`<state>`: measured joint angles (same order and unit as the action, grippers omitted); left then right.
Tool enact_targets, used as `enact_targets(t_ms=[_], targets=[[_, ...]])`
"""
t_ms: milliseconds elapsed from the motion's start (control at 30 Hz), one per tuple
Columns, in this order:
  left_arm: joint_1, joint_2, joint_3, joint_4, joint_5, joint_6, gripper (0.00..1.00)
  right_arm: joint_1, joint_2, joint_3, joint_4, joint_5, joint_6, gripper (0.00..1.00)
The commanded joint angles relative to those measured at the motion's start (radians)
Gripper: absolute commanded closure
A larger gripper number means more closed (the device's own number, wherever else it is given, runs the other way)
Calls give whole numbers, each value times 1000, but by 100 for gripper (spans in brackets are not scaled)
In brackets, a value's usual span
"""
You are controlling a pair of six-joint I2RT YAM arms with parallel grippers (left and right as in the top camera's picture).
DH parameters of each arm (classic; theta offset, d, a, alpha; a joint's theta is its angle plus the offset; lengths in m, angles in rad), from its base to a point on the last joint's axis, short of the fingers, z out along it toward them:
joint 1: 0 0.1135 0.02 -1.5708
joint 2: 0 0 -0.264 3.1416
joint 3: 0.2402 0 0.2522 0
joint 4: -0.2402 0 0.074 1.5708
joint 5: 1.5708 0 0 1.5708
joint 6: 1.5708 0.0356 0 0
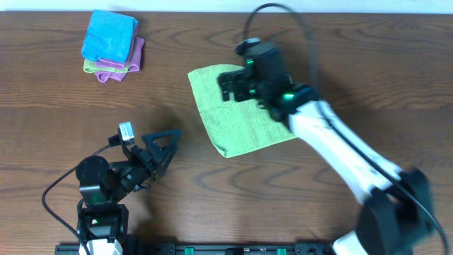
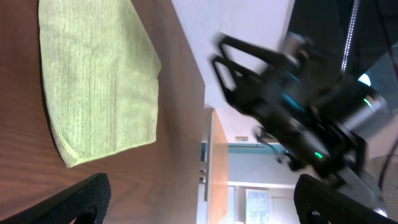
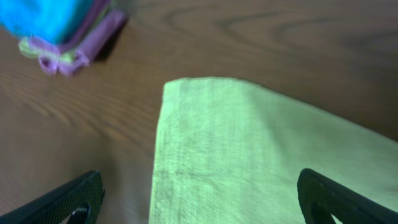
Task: Fold the cloth
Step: 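Grasp the towel's near corners, left gripper left corner, right gripper right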
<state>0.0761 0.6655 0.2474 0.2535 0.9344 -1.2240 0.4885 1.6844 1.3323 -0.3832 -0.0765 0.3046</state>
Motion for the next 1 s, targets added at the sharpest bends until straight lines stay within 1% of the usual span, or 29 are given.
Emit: enact_targets(t_ms=[0, 67, 167, 300, 433, 600, 667, 700, 867, 967], targets=[[-15, 6, 9, -41, -24, -37, 5, -103, -55, 8, -106, -128, 23, 1], [-43, 24, 9, -95, -43, -48, 5, -188, -67, 8, -195, -221, -9, 1], [-103, 74, 10, -135, -75, -56, 5, -296, -67, 8, -280, -371, -78, 1], [-188, 177, 10, -138, -106, -56, 4, -382, -67, 8, -379, -399, -108, 1], [-273, 293, 25, -138, -168, -55, 4, -392, -67, 8, -454, -401, -139, 1], [-339, 429, 49, -135, -229, -50, 4, -389, -67, 8, -483, -403, -138, 1], [-354, 487, 57, -114, -248, -31, 4, -389, -67, 8, -489, -403, -138, 1], [-361, 532, 59, -79, -267, -32, 4, -389, -67, 8, -497, -403, -138, 1], [-361, 627, 59, 21, -299, -33, 4, -389, -67, 8, -515, -403, -138, 1], [-364, 672, 68, 45, -318, -33, 4, -389, -67, 8, -518, -403, -138, 1]])
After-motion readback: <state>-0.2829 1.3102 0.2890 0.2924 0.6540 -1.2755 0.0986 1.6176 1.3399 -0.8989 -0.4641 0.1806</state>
